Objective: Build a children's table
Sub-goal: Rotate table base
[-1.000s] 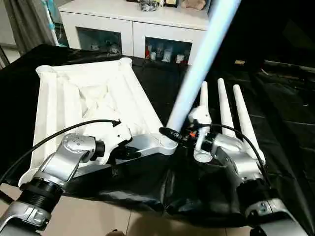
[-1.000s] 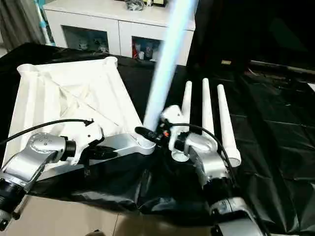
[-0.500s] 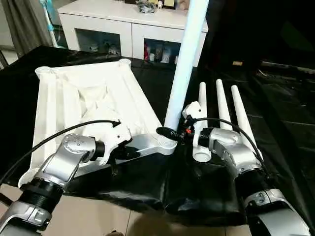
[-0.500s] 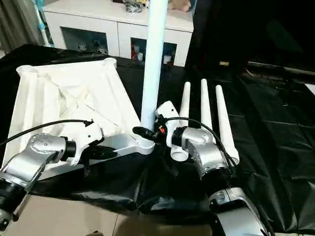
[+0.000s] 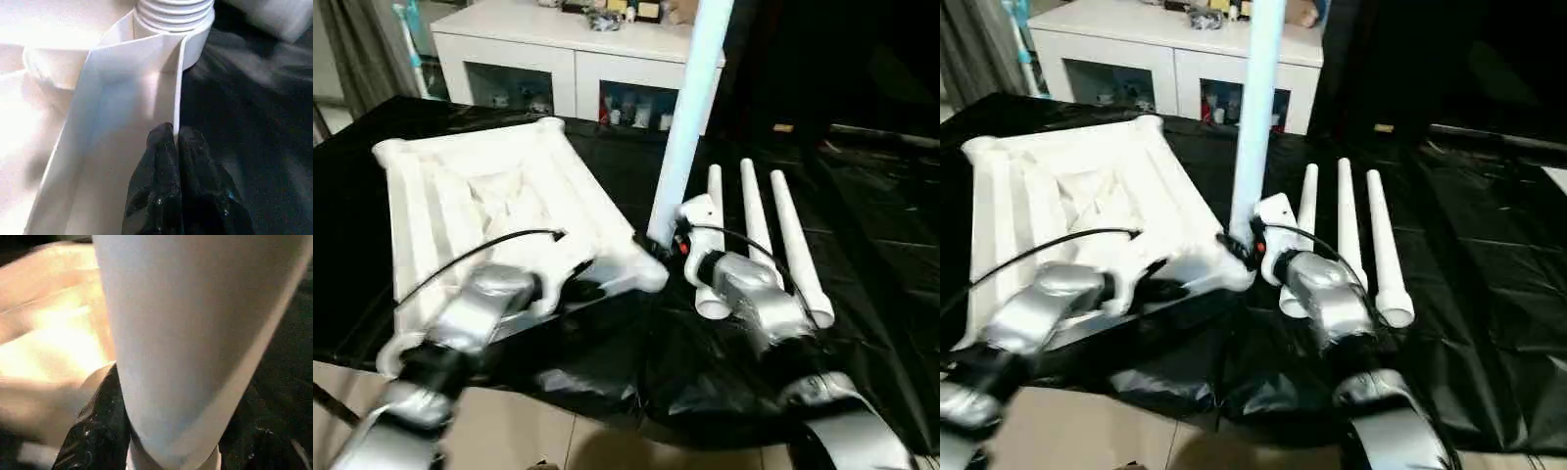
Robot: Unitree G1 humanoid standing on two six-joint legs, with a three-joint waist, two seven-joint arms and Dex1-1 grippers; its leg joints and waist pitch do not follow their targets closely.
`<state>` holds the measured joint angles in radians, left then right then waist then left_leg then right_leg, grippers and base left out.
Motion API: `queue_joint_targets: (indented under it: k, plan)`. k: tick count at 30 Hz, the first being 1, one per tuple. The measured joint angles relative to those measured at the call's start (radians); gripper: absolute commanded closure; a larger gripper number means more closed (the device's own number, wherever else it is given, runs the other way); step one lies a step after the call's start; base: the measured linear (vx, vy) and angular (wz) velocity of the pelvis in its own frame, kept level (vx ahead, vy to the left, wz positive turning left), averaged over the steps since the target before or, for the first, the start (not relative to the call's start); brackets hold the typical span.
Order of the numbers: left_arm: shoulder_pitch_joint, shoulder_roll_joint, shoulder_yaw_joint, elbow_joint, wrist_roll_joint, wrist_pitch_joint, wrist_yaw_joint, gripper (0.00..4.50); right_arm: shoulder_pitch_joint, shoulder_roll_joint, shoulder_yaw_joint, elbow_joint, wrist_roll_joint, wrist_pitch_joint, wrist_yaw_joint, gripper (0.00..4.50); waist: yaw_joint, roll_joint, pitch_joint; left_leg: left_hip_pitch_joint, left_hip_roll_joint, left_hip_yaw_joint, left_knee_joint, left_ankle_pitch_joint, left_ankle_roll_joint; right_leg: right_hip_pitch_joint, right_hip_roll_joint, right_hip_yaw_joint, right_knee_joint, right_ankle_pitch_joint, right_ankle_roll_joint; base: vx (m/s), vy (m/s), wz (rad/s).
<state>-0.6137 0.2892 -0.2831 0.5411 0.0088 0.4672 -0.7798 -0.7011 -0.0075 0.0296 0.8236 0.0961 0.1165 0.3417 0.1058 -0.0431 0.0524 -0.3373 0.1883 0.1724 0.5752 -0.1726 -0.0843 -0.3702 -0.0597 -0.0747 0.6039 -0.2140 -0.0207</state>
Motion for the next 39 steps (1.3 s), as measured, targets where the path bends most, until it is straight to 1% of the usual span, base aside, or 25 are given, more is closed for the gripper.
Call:
queue_joint_targets:
  k: [1,2,4,5,6,7,8,9,10,11,12,13,14,15,16,18,21,26,28,30,31,32,33,36,39]
  plan:
    - [-0.019,-0.033,0.003,0.032,0.008,0.015,0.036,4.5,-0.017,0.016,-0.026,0.037,0.004,0.002,-0.06,2.64,-0.005,0.0,0.001,0.002,0.001,-0.003,-0.001,-0.001,0.001,0.008,-0.002,-0.009,-0.013,0.0,0.0,0.0,0.0,0.0]
    - [-0.036,-0.055,0.002,0.051,0.012,0.029,0.059,4.5,-0.036,0.026,-0.044,0.064,0.008,0.002,-0.108,2.64,-0.007,0.002,0.002,0.003,0.001,-0.005,-0.002,-0.002,0.002,0.013,-0.006,-0.02,-0.022,0.0,0.0,-0.04,0.057,-0.06]
    - [-0.053,-0.087,0.0,0.071,0.017,0.049,0.092,4.5,-0.055,0.035,-0.064,0.097,0.011,0.002,-0.166,2.64,-0.016,0.011,0.007,0.004,0.003,-0.007,-0.009,-0.003,0.003,0.027,-0.02,-0.049,-0.042,-0.002,0.001,-0.03,0.074,-0.06]
    - [-0.059,-0.095,0.0,0.076,0.017,0.059,0.102,4.5,-0.061,0.037,-0.069,0.106,0.012,0.0,-0.182,2.64,-0.014,0.008,0.007,-0.001,0.002,-0.002,-0.017,-0.003,0.003,0.033,-0.023,-0.047,-0.019,-0.02,-0.001,-0.078,0.05,0.03]
    - [-0.067,-0.105,-0.001,0.085,0.02,0.069,0.112,4.5,-0.066,0.04,-0.076,0.119,0.012,0.0,-0.2,2.64,-0.009,0.001,0.007,-0.005,0.0,0.012,-0.02,-0.002,0.004,0.029,-0.031,-0.032,0.026,-0.053,-0.016,-0.003,-0.04,0.24]
    - [-0.068,-0.113,0.0,0.085,0.026,0.069,0.123,4.5,-0.071,0.041,-0.082,0.129,0.012,0.0,-0.213,2.64,-0.004,-0.042,-0.004,0.005,-0.004,0.048,-0.023,-0.003,0.003,0.019,-0.039,0.008,0.051,-0.057,0.011,-0.003,-0.04,0.24]
    - [-0.069,-0.113,0.001,0.084,0.027,0.07,0.128,4.5,-0.078,0.042,-0.084,0.137,0.012,0.0,-0.219,2.64,0.0,-0.051,-0.003,0.004,-0.008,0.046,-0.005,-0.008,0.006,0.01,-0.04,0.015,0.052,-0.056,0.017,0.044,-0.088,0.15]
    - [-0.069,-0.114,0.001,0.083,0.028,0.07,0.131,4.5,-0.087,0.045,-0.09,0.145,0.012,0.0,-0.226,2.64,0.009,-0.042,-0.003,0.007,-0.005,0.022,0.022,-0.038,0.012,0.008,-0.04,0.008,0.052,-0.056,0.017,0.05,0.001,-0.42]
    - [-0.071,-0.115,0.002,0.081,0.026,0.074,0.131,4.5,-0.094,0.05,-0.095,0.15,0.012,-0.005,-0.234,2.64,0.013,-0.018,-0.009,-0.001,-0.004,-0.017,0.028,-0.033,-0.005,0.015,-0.043,-0.022,0.045,-0.056,0.018,0.05,0.001,-0.42]
    - [-0.072,-0.118,0.002,0.081,0.028,0.077,0.131,4.5,-0.096,0.051,-0.102,0.155,0.013,-0.01,-0.238,2.64,0.01,-0.012,-0.012,-0.005,-0.003,-0.024,0.024,-0.03,-0.009,0.015,-0.039,-0.029,0.034,-0.055,0.018,0.069,0.07,-0.4]
    - [-0.073,-0.118,0.003,0.081,0.028,0.078,0.131,4.5,-0.105,0.053,-0.108,0.169,0.013,-0.012,-0.243,2.64,0.004,-0.012,-0.015,-0.009,-0.002,-0.027,0.02,-0.03,-0.009,0.014,-0.032,-0.027,0.025,-0.054,0.018,0.0,0.0,0.0]
    - [-0.075,-0.118,0.003,0.082,0.029,0.078,0.131,4.5,-0.116,0.054,-0.112,0.185,0.013,-0.012,-0.249,2.64,0.001,-0.017,-0.02,-0.013,-0.002,-0.024,0.019,-0.027,-0.014,0.008,-0.031,-0.022,0.021,-0.038,0.009,0.0,0.0,0.0]
    - [-0.075,-0.119,0.002,0.084,0.03,0.078,0.131,4.5,-0.119,0.054,-0.112,0.192,0.013,-0.012,-0.25,2.64,0.0,-0.019,-0.02,-0.013,-0.004,-0.018,0.02,-0.025,-0.014,0.007,-0.033,-0.016,0.02,-0.017,0.007,0.0,0.0,0.0]
    - [-0.075,-0.119,0.0,0.086,0.03,0.079,0.131,4.5,-0.121,0.056,-0.116,0.201,0.013,-0.013,-0.251,2.64,-0.001,-0.022,-0.019,-0.011,-0.004,-0.014,0.021,-0.025,-0.014,0.007,-0.033,-0.011,0.02,-0.007,0.009,0.0,0.0,0.0]
    - [-0.075,-0.119,-0.001,0.089,0.032,0.079,0.131,4.5,-0.123,0.057,-0.122,0.208,0.013,-0.013,-0.252,2.64,-0.003,-0.024,-0.019,-0.008,-0.004,-0.012,0.019,-0.025,-0.014,0.005,-0.033,-0.009,0.019,-0.007,0.011,0.0,0.0,0.0]
    - [-0.075,-0.119,-0.001,0.089,0.032,0.079,0.131,4.5,-0.126,0.057,-0.124,0.212,0.013,-0.013,-0.252,2.64,-0.004,-0.024,-0.018,-0.006,-0.004,-0.012,0.014,-0.025,-0.014,0.005,-0.033,-0.009,0.016,-0.01,0.016,0.0,0.0,0.0]
    - [-0.078,-0.117,-0.001,0.089,0.033,0.079,0.131,4.5,-0.132,0.059,-0.132,0.216,0.013,-0.018,-0.252,2.64,-0.005,-0.025,-0.019,-0.007,-0.005,-0.012,-0.001,-0.025,-0.014,0.004,-0.033,-0.012,0.003,-0.01,0.016,0.0,0.0,0.0]
    - [-0.078,-0.113,-0.001,0.09,0.036,0.074,0.131,4.5,-0.148,0.061,-0.136,0.246,0.004,-0.035,-0.25,2.64,-0.007,-0.026,-0.02,-0.007,-0.005,-0.011,-0.005,-0.025,-0.014,0.004,-0.033,-0.013,0.003,-0.01,0.016,0.0,0.0,0.0]
    - [-0.078,-0.11,-0.001,0.089,0.035,0.067,0.131,4.5,-0.151,0.061,-0.139,0.25,0.002,-0.042,-0.246,1.94,-0.009,-0.025,-0.019,-0.01,-0.005,-0.011,-0.005,-0.025,-0.014,0.003,-0.033,-0.013,0.003,-0.01,0.016,0.0,0.0,0.0]
    - [-0.079,-0.103,0.0,0.091,0.041,0.054,0.131,4.5,-0.156,0.069,-0.141,0.257,0.007,-0.041,-0.231,1.87,-0.015,-0.024,-0.018,-0.011,-0.005,-0.011,-0.006,-0.025,-0.014,0.001,-0.033,-0.013,0.002,-0.01,0.016,0.0,0.0,0.0]
    - [-0.081,-0.097,0.003,0.091,0.048,0.048,0.131,4.5,-0.152,0.075,-0.141,0.264,0.007,-0.041,-0.225,1.72,-0.019,-0.024,-0.017,-0.013,-0.005,-0.011,-0.006,-0.025,-0.014,0.002,-0.033,-0.013,0.002,-0.01,0.016,0.0,0.0,0.0]
    - [-0.085,-0.094,0.004,0.091,0.05,0.044,0.132,4.5,-0.152,0.075,-0.141,0.264,0.008,-0.042,-0.219,1.72,-0.02,-0.023,-0.016,-0.015,-0.005,-0.012,-0.006,-0.025,-0.014,0.0,-0.033,-0.014,0.001,-0.01,0.016,0.0,0.0,0.0]
    - [-0.086,-0.09,0.005,0.091,0.054,0.04,0.132,4.5,-0.152,0.075,-0.141,0.264,0.01,-0.043,-0.207,1.5,-0.021,-0.022,-0.015,-0.016,-0.005,-0.012,-0.007,-0.025,-0.014,-0.002,-0.033,-0.014,0.0,-0.01,0.016,0.0,0.0,0.0]
    - [-0.086,-0.086,0.008,0.091,0.056,0.029,0.133,4.5,-0.152,0.075,-0.142,0.261,0.018,-0.044,-0.179,1.27,-0.02,-0.022,-0.016,-0.017,-0.004,-0.01,-0.01,-0.025,-0.014,-0.005,-0.033,-0.015,-0.001,-0.008,0.015,0.0,0.0,0.0]
    - [-0.086,-0.082,0.007,0.091,0.056,0.018,0.131,4.5,-0.154,0.073,-0.154,0.259,0.022,-0.045,-0.153,0.99,-0.019,-0.022,-0.016,-0.016,0.0,-0.003,-0.011,-0.025,-0.014,-0.006,-0.033,-0.015,-0.001,0.0,0.014,0.0,0.0,0.0]
